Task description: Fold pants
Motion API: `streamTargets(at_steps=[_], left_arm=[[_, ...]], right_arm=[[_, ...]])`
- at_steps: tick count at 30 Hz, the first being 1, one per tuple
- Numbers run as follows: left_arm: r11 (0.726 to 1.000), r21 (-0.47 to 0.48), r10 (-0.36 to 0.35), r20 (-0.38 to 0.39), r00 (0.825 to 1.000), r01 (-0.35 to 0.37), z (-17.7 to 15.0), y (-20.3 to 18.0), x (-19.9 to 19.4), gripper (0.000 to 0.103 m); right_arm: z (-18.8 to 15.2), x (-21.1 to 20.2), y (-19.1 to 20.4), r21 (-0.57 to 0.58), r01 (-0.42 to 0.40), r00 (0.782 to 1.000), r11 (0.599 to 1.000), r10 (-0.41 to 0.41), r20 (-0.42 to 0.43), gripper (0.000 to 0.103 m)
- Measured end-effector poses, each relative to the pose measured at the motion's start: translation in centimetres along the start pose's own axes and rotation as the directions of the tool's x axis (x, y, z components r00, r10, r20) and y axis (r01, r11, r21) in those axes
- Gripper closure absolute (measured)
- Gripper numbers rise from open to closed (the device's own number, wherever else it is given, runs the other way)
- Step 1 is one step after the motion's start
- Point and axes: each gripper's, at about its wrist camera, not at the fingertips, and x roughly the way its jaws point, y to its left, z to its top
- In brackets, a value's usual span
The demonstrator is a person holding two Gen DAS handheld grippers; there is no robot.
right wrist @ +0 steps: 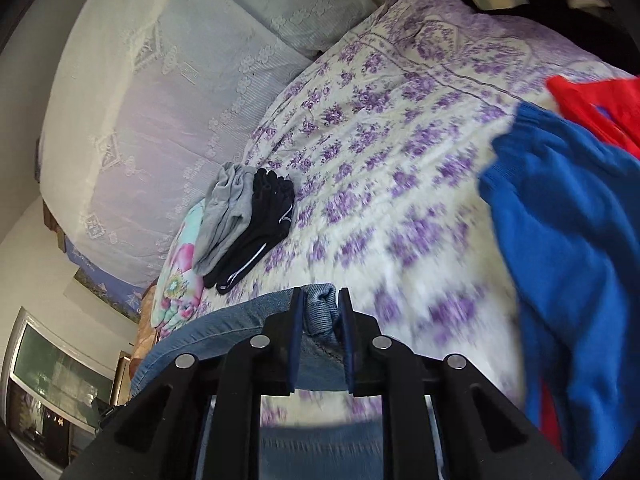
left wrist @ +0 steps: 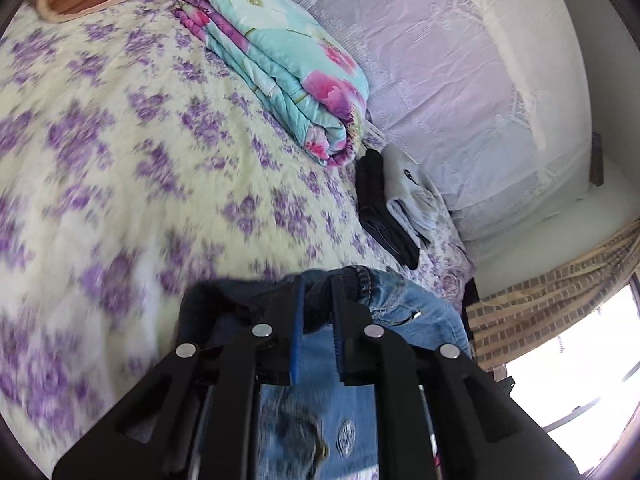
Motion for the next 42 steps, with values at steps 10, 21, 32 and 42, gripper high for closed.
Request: streamTargets(at_steps=[10,21,32,42], left_arm=[[0.988,-0.152,0.031,-0.021,0.999,-0.034,-8.8,7.1,-4.5,0.087],[0.994,0.114,0.007,-0.020,1.000,-0.005,-12.8,-1.8,-5.7,0.056],[0.983,0.184,0.011,-0.155,0.988,0.018,-13.3,-6.7,5.1,0.046],[0.993,-0.050,-0.115,-0.197,0.974,0.107,-12.4,0.6,3.9,0.093]], right_arm=[[-10.4,-5.2,-6.3,0.102,-0.004,1.000,0.995,0.007,-0.028,0.086],[-10.2,-5.8,-4.8,0.059,0.011,1.000,0.998,-0.012,0.007,0.086],[-9.9,-7.1,-4.1,0.004,0.008,1.000,1.000,-0.008,-0.011,0.086],[-12.4,-8.2,-4.5,0.175,-0.107,0.991,0.979,0.119,-0.058,0.066]])
